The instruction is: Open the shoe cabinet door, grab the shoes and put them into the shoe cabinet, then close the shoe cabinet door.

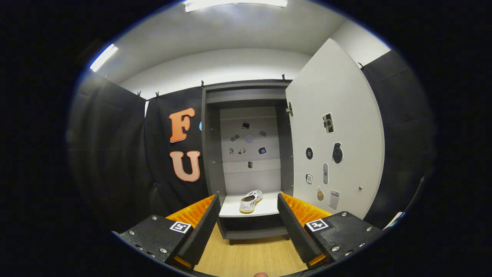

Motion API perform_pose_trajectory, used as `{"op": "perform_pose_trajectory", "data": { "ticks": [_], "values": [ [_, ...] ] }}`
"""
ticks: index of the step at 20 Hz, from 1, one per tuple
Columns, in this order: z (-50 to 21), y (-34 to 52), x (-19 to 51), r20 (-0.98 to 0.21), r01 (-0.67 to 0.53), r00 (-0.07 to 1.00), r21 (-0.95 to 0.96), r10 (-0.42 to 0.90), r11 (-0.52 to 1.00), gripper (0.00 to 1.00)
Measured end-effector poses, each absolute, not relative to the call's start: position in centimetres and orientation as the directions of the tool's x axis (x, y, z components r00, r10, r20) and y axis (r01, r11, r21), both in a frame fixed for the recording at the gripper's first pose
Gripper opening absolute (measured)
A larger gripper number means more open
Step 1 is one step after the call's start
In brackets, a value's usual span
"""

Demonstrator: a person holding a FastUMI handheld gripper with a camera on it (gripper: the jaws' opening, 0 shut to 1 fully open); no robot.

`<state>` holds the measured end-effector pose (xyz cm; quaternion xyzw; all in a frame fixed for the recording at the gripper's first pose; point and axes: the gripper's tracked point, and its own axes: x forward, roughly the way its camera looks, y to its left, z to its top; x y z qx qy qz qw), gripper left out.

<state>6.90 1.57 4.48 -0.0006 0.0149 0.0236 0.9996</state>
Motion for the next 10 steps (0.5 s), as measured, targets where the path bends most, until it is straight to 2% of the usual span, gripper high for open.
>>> {"op": "perform_pose_trajectory", "data": {
  "ticks": [4, 10],
  "values": [
    [4.4, 0.1, 6.3, -0.026, -0.030, 0.999, 0.004, 0.030, 1.000, 0.93],
    [4.9, -7.6, 2.8, -0.020, 0.065, 0.998, 0.007, -0.065, 0.998, 0.93]
  ]
}}
